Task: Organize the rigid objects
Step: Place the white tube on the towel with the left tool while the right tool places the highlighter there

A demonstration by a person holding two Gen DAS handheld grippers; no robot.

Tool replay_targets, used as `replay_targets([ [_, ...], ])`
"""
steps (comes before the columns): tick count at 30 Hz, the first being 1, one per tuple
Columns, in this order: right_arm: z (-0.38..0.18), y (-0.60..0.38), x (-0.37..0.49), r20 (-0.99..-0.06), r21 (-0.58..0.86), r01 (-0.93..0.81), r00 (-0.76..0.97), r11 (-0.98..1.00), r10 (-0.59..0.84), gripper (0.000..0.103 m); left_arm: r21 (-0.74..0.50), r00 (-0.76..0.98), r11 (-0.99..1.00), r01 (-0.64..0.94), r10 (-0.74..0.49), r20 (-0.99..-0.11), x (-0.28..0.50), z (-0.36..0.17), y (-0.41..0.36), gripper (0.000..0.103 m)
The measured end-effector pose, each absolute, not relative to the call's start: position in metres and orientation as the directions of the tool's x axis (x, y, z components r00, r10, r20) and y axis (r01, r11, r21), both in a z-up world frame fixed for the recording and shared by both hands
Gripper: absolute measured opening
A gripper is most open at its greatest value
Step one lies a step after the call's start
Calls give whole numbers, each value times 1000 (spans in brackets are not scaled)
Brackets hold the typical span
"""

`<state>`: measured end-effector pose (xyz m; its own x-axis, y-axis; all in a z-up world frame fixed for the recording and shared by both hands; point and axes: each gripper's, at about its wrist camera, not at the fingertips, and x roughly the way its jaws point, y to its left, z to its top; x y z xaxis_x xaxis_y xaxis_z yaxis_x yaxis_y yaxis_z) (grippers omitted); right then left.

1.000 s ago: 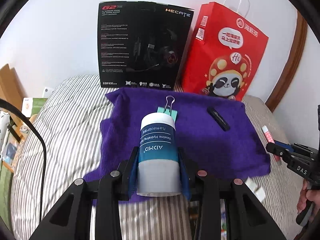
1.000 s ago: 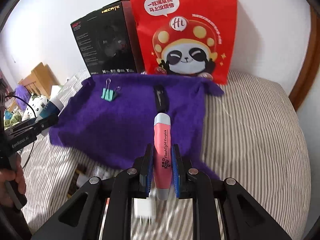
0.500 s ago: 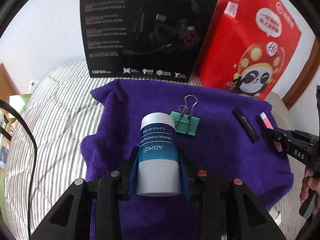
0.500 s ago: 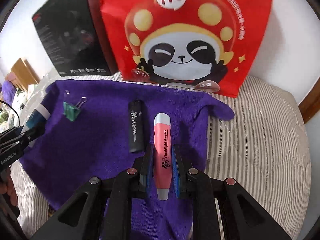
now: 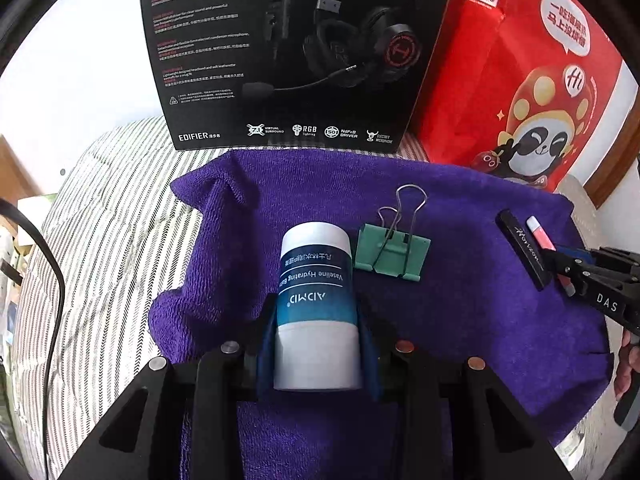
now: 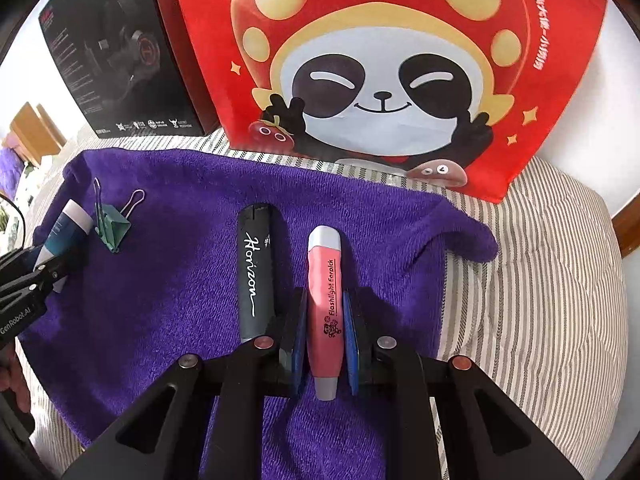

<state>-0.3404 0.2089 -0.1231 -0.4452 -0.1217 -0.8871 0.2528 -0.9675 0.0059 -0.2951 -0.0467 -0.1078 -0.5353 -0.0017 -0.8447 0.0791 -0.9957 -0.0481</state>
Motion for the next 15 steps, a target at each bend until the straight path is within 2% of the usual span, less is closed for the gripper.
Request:
replay_targets([
  [5,-123,206,-340,-891,-24,292,-440,-956,-112,17,7,-522,-998,58,-37,-852,-295,-109,-39,35],
  [15,-119,215,-341,-906,7,328,-398,-945,-145,18,-8,-501,-999,54,-20,-865,-291,-107,-42,37],
])
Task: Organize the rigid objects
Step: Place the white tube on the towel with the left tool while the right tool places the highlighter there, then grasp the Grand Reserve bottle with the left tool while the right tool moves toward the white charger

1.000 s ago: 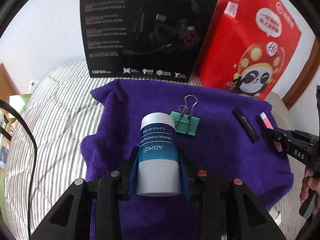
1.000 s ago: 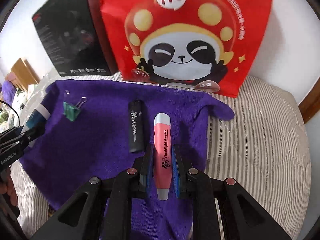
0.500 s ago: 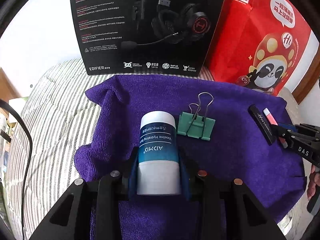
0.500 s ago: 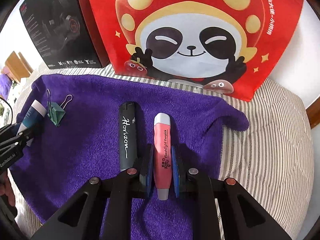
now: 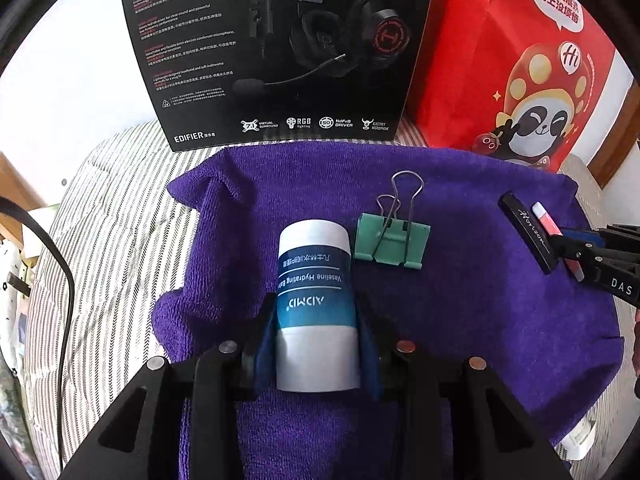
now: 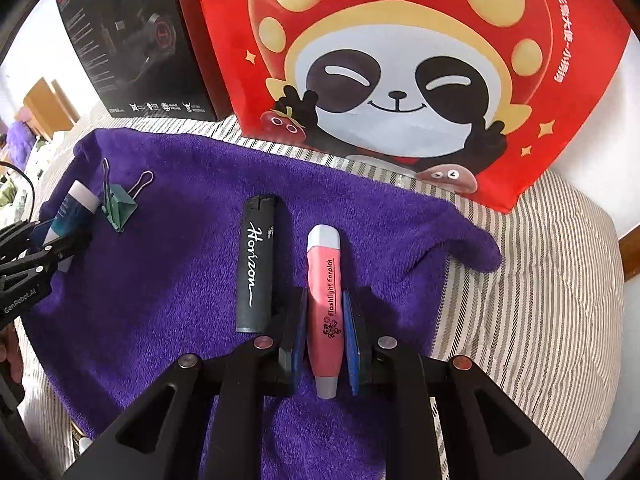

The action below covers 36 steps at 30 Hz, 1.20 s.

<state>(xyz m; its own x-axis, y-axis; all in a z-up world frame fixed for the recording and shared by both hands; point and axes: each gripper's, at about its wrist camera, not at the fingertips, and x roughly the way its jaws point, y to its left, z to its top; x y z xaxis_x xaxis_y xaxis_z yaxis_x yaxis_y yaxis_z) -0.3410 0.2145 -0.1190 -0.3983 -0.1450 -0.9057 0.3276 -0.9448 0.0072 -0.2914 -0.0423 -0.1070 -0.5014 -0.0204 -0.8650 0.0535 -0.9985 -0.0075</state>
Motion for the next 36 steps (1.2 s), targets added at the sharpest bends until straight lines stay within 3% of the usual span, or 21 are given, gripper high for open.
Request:
replay_targets([
  [4,-117,215,-338,-912,-3,328,-388,-945,-132,18,-18,-482,-999,42,-4,-876,-289,-108,-40,64],
  [9,-114,216,-333,-920,-26,329,-376,-944,-106,27,-10,-471,-999,42,-11,-882,-280,-107,-39,67],
  [14,-114,222,-318,-925,-11,331,-362,-943,-117,29,-48,-464,-998,44,23,-885,-266,-100,-38,73],
  [15,-111,224,-312,-923,-13,329,-368,-944,-116,32,-60,-470,-997,41,33,-882,-260,-97,-38,77],
  [17,-103,223,-301,-917,-21,327,-383,-945,-112,46,-79,-484,-996,33,53,-873,-247,-91,-37,98],
  [19,-91,223,-284,-901,-26,324,-418,-946,-119,68,-95,-501,-995,35,65,-863,-232,-84,-41,100],
  [23,-62,230,-241,-855,11,292,-493,-956,-161,83,-138,-540,-990,43,93,-836,-208,-68,-56,103],
  [25,-55,224,-227,-839,29,274,-516,-961,-172,95,-153,-558,-987,52,98,-824,-187,-61,-54,103],
  [30,-47,224,-183,-824,47,211,-545,-976,-157,103,-148,-562,-987,63,88,-823,-159,-68,-32,103],
  [36,-61,236,-134,-825,121,143,-535,-982,-180,103,-118,-539,-992,54,70,-840,-125,-92,-13,103],
])
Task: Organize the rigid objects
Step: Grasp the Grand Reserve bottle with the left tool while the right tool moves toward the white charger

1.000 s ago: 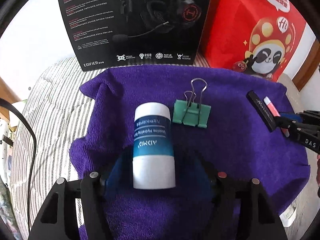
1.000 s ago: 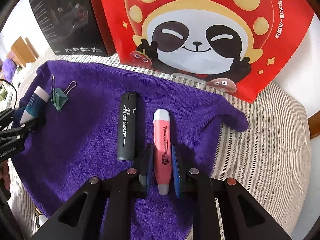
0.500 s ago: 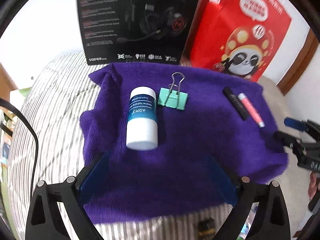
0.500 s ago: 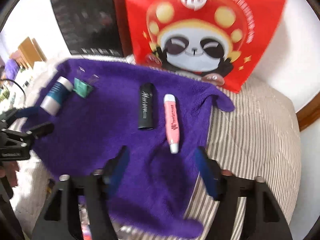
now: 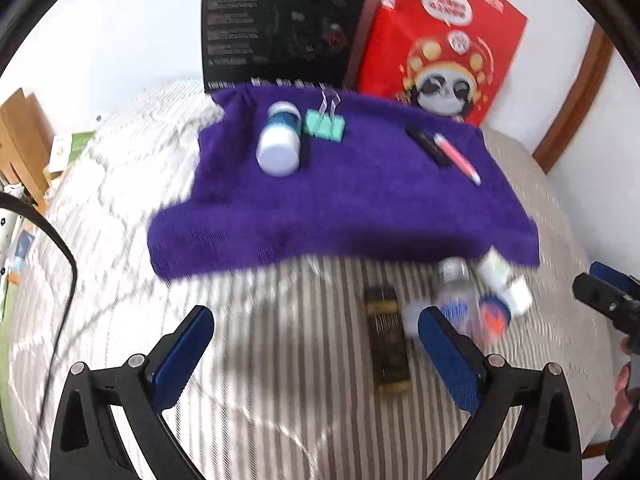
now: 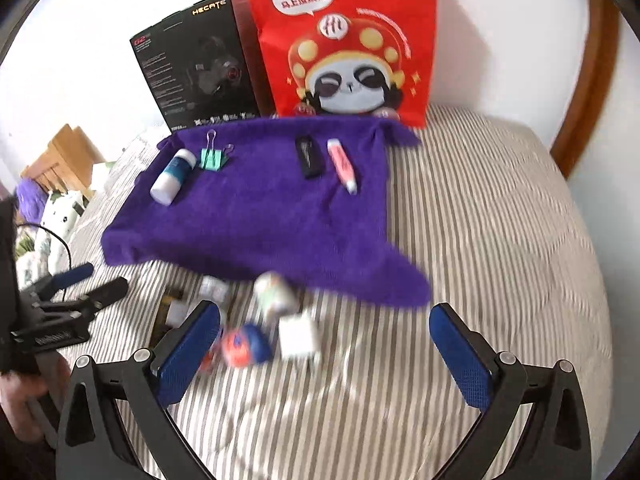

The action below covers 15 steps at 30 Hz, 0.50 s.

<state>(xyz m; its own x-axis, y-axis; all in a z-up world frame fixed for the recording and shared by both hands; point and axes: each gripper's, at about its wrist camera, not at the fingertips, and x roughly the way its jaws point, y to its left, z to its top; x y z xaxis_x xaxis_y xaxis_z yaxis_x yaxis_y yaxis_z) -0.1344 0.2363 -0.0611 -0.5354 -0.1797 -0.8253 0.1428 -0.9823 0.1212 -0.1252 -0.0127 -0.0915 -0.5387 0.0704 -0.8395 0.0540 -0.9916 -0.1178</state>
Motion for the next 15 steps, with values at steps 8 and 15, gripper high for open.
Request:
replay_targets([
  [8,-71,253,-83,-827,166,81,-531,-983,-184,103,-52,-515,-998,29,29,-856,-106,-120,10,103],
  [15,-75,267,-61,-820,192,50,-541,-980,-188,103,22,-587,-998,60,-53,-808,-102,-128,16,103],
])
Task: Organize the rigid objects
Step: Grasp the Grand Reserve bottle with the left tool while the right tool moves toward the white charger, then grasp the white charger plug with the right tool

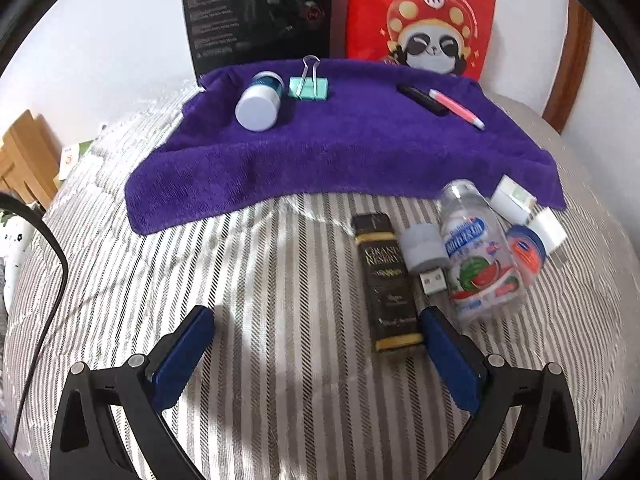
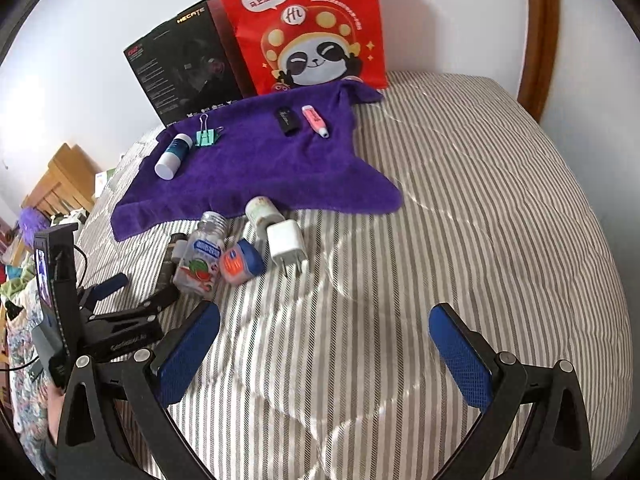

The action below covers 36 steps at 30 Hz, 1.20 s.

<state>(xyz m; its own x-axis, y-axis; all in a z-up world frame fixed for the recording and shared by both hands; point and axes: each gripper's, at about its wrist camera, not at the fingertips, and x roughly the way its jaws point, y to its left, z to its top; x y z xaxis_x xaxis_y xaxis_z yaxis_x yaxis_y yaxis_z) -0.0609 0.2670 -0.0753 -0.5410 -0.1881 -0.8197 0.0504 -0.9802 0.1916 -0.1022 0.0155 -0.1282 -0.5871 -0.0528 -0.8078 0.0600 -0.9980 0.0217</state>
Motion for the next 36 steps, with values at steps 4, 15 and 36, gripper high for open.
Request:
replay_targets([
  [4,-80,273,-55,-818,208,34,-541,-977,-193,103,41,-591,-994,102,-94,-801,-105,-126,4,103],
  [15,-94,280,-54,-824,219,17,-532,-976,-195,103,31,-602,-997,-66,15,-799,-115,-119,20,52],
  [36,-122,240,-119,-827,150,145,-523,-978,-205,72,-9,-612,-990,-142,95,-785,-108,-118,26,23],
])
